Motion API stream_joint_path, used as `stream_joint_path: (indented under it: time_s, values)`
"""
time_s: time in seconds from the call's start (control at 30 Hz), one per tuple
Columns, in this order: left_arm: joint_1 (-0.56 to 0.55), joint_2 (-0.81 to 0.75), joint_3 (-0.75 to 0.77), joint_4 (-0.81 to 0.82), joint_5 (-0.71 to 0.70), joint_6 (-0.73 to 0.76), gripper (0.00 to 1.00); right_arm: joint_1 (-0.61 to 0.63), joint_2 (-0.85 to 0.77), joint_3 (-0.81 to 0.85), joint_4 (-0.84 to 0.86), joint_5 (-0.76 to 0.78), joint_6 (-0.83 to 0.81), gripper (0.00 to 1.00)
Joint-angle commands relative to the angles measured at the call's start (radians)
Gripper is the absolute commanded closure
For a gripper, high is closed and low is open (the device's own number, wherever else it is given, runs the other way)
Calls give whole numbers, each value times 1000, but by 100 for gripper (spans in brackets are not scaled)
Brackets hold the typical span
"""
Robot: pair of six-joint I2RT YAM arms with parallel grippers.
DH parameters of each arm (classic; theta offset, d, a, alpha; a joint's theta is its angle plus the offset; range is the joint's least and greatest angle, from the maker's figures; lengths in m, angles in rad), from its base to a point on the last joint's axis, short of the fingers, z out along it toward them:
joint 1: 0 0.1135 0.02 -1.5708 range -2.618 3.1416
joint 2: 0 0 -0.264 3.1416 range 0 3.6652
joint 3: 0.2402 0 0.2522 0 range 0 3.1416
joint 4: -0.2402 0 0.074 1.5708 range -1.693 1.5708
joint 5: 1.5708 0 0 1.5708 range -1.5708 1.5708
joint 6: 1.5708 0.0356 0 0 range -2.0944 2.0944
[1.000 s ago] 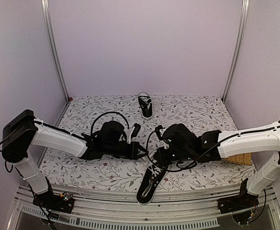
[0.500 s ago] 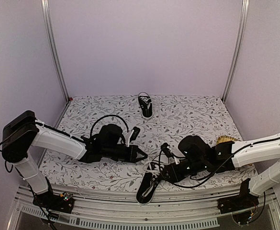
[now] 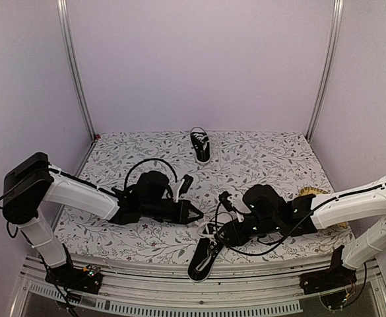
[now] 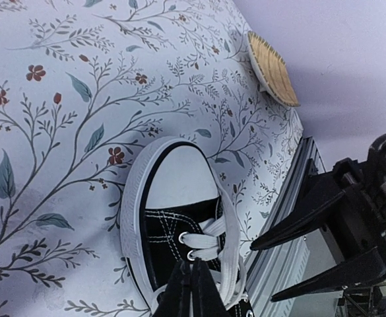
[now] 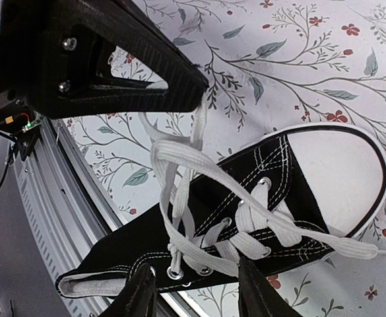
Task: Tie the shoes
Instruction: Adjust the shoelace on the shoe, then adjust the loop with the shoelace from the shoe.
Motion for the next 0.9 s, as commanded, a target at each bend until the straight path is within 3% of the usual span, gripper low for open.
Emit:
stream_joint_path:
  time_s: [0.0, 0.4, 0.5, 0.67, 0.87]
  values:
    - [-6, -10, 26, 3, -5, 2, 100, -16, 47, 30, 69, -18, -104, 55]
    - [-6, -8, 39, -18, -5, 7, 100, -40, 146, 49, 125, -147, -220, 55]
    - [-7, -9, 42, -24, -6, 8, 100, -41, 152, 46, 131, -190, -239, 61]
    - [-6, -14, 41, -32, -9, 10, 100, -40, 123, 29, 112, -211, -254, 96]
    - [-9, -21, 24, -21, -6, 16, 100, -40, 2, -23, 42, -212, -219, 98]
